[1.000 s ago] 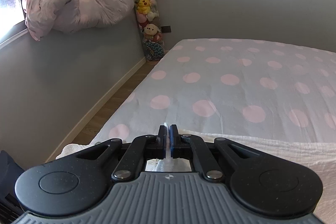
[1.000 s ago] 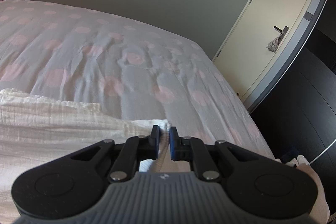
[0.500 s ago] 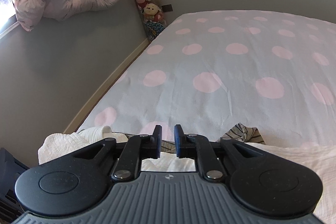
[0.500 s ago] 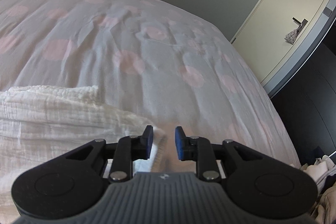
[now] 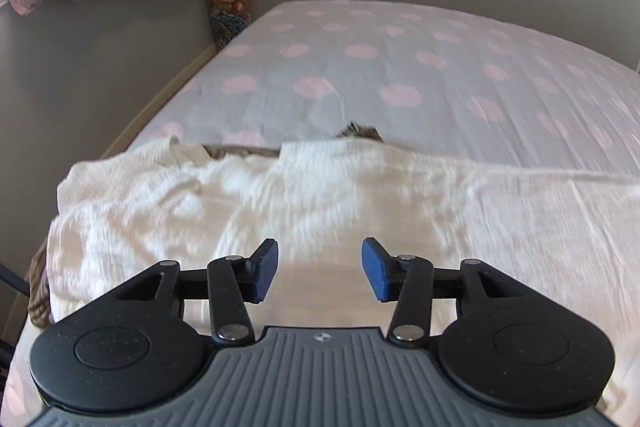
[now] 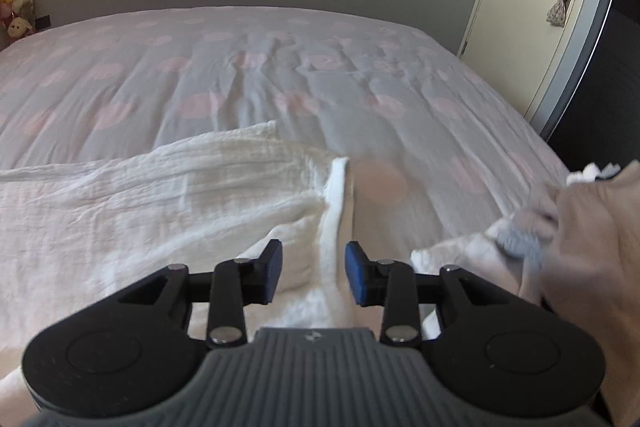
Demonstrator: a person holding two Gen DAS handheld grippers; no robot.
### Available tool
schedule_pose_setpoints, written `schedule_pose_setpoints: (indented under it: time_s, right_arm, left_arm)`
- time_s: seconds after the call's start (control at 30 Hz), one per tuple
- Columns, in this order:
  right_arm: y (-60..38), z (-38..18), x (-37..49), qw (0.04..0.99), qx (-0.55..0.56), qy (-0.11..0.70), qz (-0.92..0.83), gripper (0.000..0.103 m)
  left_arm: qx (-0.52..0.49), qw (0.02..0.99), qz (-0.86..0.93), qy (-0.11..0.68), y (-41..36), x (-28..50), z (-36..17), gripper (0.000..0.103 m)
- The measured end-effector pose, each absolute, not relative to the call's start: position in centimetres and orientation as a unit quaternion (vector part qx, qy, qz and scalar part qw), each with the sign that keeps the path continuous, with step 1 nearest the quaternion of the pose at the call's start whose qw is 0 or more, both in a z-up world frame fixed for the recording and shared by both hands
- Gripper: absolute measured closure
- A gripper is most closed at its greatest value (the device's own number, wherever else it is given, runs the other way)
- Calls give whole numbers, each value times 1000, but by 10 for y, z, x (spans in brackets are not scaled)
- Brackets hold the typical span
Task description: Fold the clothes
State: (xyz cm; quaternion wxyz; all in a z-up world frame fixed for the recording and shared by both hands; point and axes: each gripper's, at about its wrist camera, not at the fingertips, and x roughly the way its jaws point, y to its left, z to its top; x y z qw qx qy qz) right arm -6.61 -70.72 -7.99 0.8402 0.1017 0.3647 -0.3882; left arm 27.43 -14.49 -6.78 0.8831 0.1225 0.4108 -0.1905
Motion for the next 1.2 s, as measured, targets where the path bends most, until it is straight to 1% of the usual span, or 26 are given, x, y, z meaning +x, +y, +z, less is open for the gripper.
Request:
schedule_pose_setpoints:
  time_s: [0.17,0.27,0.3,0.4,0.53,0.63,0.7,0.83,0.93,1.0,1.2]
  right_arm:
    - [-662,-81,-101,838,150,358,-384,61]
    - [-645,-81,-121,838,206,334,-380,59]
    - [-641,-81,-125,837,218,329,-378,58]
    - [-628,-84,-135,833,240,326,-378,58]
    - [-627,-85,-153,822,250,334,-387,58]
    - [-635,-87,-172,814,257,340,-395,58]
    - [-642,-92,-185,809,268,342,-396,58]
    - [-657,-106,-201,799,286,343,-402,59]
    - [-670,-117,-202,795,294,339,-409,63]
    - [-679,-125,-198,790,298,342,-413,67]
    - [-699,-156,-175,779,294,375,-408,68]
  left_arm:
    - [129,854,-185,469,-120,241,-97,59]
    - [132,835,-181,502,-106,221,-115,58]
    - [127,831,-181,511,-103,217,-121,57]
    - [101,822,-183,529,-100,214,-137,53]
    - [83,803,-176,563,-103,214,-158,54]
    - [68,804,-164,567,-101,215,-163,55]
    - [75,804,-155,569,-103,215,-165,61]
    - [136,806,-144,558,-123,209,-167,62]
    - [171,807,-138,548,-135,205,-169,63]
    - [169,808,-136,548,-134,205,-168,63]
    - [138,810,-131,555,-129,209,-168,62]
